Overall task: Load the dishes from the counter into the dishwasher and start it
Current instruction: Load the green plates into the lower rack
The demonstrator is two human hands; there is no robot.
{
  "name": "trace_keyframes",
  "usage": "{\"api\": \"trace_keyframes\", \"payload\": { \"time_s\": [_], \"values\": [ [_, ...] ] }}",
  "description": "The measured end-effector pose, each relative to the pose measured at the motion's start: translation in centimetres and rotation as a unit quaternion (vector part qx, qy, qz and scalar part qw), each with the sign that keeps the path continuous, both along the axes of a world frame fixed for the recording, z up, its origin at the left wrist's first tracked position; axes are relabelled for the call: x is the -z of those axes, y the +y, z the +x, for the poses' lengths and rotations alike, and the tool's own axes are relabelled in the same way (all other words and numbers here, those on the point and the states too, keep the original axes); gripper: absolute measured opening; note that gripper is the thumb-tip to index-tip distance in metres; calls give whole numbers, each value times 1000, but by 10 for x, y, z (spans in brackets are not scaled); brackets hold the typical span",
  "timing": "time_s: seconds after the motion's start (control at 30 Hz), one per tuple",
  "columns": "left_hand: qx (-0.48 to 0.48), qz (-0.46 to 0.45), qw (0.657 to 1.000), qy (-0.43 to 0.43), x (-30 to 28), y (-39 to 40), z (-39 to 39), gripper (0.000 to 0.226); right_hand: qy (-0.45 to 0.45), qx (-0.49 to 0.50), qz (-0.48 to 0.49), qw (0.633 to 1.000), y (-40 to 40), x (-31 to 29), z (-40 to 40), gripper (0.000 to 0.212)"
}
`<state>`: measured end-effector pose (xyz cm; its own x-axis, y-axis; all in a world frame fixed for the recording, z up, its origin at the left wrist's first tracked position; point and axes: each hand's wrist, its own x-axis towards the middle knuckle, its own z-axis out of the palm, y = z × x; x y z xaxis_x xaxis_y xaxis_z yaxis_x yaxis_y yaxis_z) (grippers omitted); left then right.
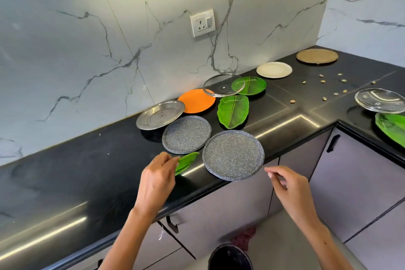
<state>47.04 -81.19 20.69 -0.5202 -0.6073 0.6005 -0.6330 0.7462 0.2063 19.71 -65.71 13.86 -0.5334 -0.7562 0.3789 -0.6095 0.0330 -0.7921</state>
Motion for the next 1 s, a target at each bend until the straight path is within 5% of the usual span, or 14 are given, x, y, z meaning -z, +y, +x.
{"api": "trace_keyframes", "payload": {
  "time_s": [0.33, 0.6, 0.83, 1.0],
  "values": [
    [265, 103, 955, 83, -58, 81, -111, 11, 6, 34, -21, 999, 80, -4, -49, 33],
    [522, 199, 828, 52, -17, 188, -286, 16, -28, 219, 32, 975, 254, 20, -104, 44],
    [663, 259, 702, 2, 53, 344, -384, 14, -80, 486, 88, 866, 428, 76, -95, 15],
    [736, 253, 615, -127, 142, 440, -423, 25, -91, 641, 174, 742, 515, 151, -64, 26]
  ]
}}
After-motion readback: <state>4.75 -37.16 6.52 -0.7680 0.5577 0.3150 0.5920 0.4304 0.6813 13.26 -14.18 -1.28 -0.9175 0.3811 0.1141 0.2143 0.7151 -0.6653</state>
